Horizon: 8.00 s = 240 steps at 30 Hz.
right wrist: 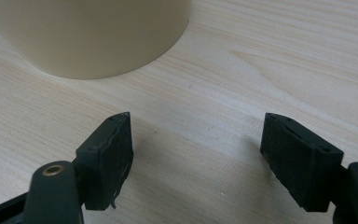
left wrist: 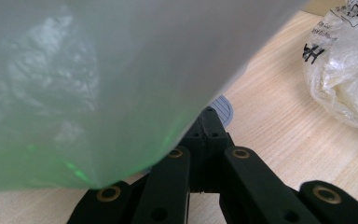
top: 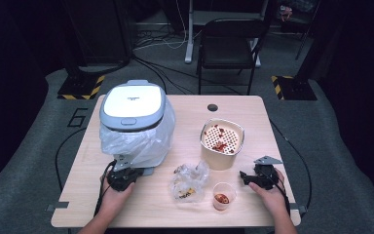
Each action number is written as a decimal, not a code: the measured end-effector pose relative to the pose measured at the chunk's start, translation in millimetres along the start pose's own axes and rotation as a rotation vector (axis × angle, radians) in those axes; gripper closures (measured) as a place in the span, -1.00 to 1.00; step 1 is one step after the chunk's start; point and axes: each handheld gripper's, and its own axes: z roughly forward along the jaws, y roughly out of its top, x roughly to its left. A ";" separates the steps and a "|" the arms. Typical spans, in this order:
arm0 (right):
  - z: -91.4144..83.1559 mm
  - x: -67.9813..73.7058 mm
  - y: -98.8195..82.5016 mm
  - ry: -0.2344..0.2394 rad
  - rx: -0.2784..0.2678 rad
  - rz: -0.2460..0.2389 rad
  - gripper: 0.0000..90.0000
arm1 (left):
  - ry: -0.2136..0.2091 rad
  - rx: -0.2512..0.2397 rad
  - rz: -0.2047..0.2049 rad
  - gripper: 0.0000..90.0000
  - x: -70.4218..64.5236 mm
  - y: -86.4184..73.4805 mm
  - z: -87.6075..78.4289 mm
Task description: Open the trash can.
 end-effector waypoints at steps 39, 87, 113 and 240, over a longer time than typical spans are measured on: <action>-49.7 14.5 29.7 0.078 -0.109 0.002 -0.69 | -0.031 -0.008 -0.059 1.00 1.1 -4.1 7.5; -26.2 133.2 100.1 0.429 -0.013 -0.302 -0.79 | -0.010 0.018 -0.015 1.00 0.4 -3.0 6.5; -31.3 153.1 105.4 0.480 0.014 -0.348 -0.32 | 0.001 0.035 0.012 1.00 0.9 -2.6 5.5; 40.6 255.6 50.5 0.405 0.017 -0.292 0.81 | 0.002 0.031 0.015 1.00 1.1 -3.2 5.5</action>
